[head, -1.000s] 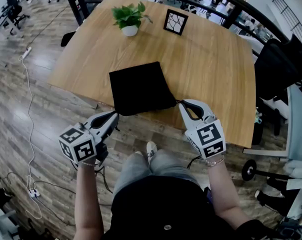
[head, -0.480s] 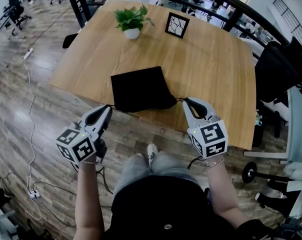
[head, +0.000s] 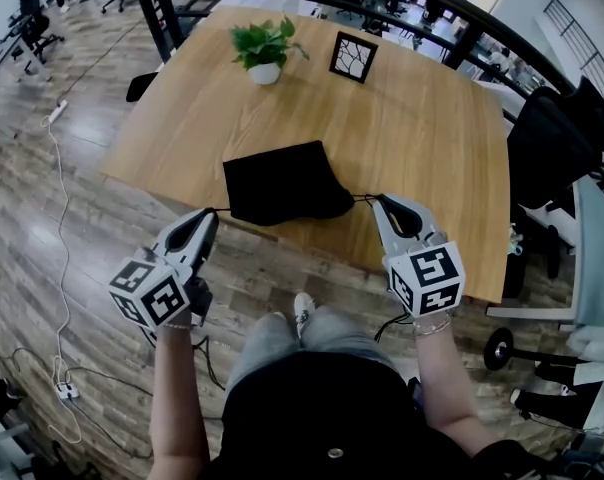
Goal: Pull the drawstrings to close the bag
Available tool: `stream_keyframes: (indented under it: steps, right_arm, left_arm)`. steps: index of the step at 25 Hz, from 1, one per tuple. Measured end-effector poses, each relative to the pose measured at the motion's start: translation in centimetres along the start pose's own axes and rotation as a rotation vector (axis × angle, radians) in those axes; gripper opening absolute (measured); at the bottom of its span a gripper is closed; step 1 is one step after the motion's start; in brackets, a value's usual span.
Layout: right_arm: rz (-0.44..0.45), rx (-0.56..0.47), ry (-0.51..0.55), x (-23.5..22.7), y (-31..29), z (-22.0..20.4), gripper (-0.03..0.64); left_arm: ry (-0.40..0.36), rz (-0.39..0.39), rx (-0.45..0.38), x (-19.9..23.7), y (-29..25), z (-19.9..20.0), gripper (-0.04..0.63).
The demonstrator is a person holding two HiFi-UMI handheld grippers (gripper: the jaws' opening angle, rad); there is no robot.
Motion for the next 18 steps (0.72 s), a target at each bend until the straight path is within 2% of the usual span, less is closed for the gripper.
stream_keyframes:
  steps: [18]
  right_arm:
    - [-0.023, -0.047, -0.045, -1.6, 0.6, 1.0, 0.012]
  left_arm:
    - [0.007, 0.059, -0.068, 0.7, 0.6, 1.3, 0.014]
Point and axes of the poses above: the fingertips, and each gripper's own axes: y backward along the fingers, x to its left, z out of its top, the point moved 8 cm from there along y, backward along the fingers, and after that the axes turned 2 degrees about -y, right-handed, at the moved point
